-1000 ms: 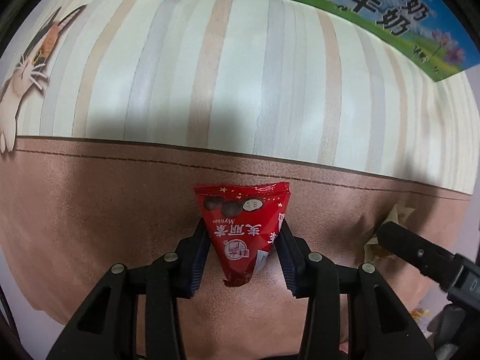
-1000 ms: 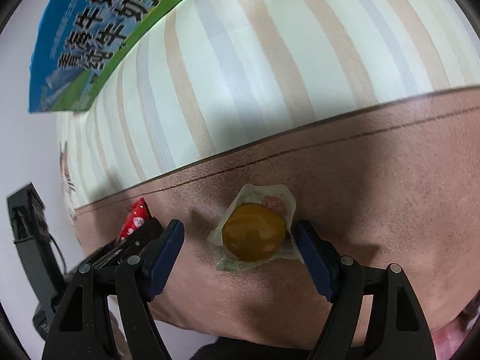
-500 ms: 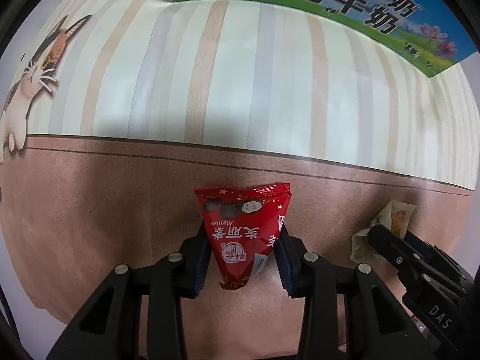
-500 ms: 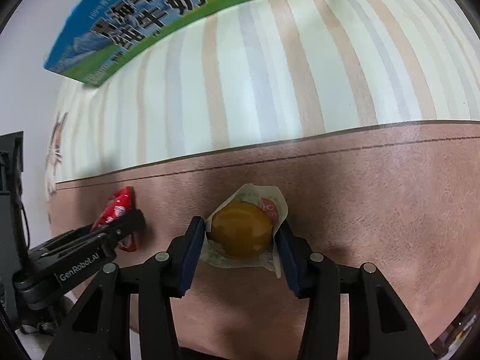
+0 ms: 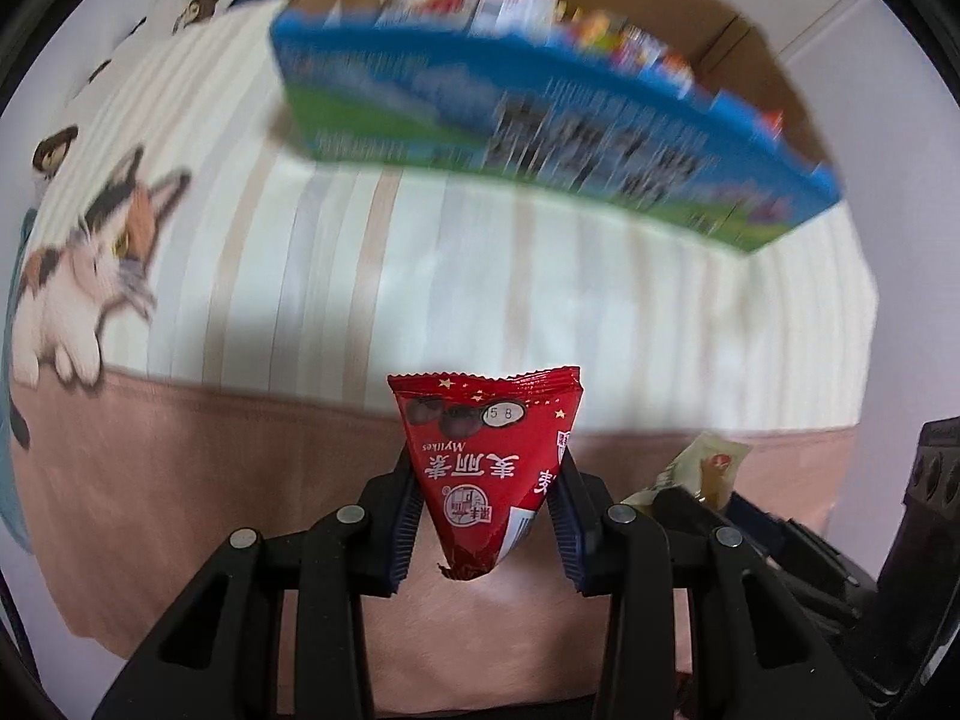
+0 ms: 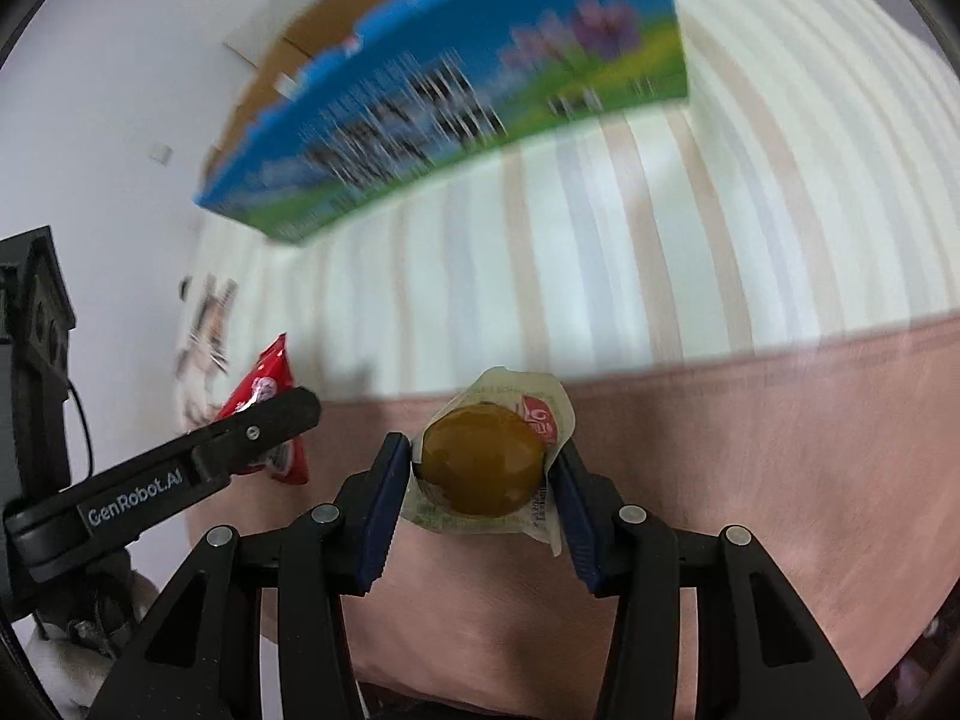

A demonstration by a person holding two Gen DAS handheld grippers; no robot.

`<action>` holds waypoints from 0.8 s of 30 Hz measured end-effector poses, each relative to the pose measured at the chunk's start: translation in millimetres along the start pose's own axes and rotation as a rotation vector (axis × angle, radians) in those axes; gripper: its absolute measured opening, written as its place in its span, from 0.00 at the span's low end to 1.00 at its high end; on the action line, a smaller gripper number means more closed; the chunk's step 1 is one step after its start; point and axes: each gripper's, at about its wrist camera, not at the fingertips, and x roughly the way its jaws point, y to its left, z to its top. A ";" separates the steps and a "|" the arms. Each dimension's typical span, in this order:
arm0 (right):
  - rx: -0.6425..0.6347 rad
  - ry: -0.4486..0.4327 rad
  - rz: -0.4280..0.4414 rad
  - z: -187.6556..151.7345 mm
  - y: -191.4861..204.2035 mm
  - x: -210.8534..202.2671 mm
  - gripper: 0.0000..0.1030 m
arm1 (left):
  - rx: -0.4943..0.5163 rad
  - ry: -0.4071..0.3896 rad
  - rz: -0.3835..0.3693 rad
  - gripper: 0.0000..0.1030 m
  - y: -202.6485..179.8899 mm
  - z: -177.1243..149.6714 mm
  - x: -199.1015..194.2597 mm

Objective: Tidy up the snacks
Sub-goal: 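Lift both snacks and carry them toward the cardboard box, then lower both snacks into the box and open both tools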

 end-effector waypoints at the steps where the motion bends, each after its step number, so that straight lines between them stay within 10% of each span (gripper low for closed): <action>1: -0.001 -0.014 0.010 4.8 1.4 -6.0 0.49 | 0.002 -0.011 -0.012 0.35 -2.4 8.5 -6.6; 15: -0.061 -0.226 0.098 135.0 51.4 -88.0 0.49 | 0.090 -0.177 -0.025 0.35 -7.5 164.6 -81.6; 24: -0.045 -0.151 -0.011 208.2 38.0 -48.7 0.49 | 0.068 -0.053 0.075 0.35 22.7 225.0 -29.3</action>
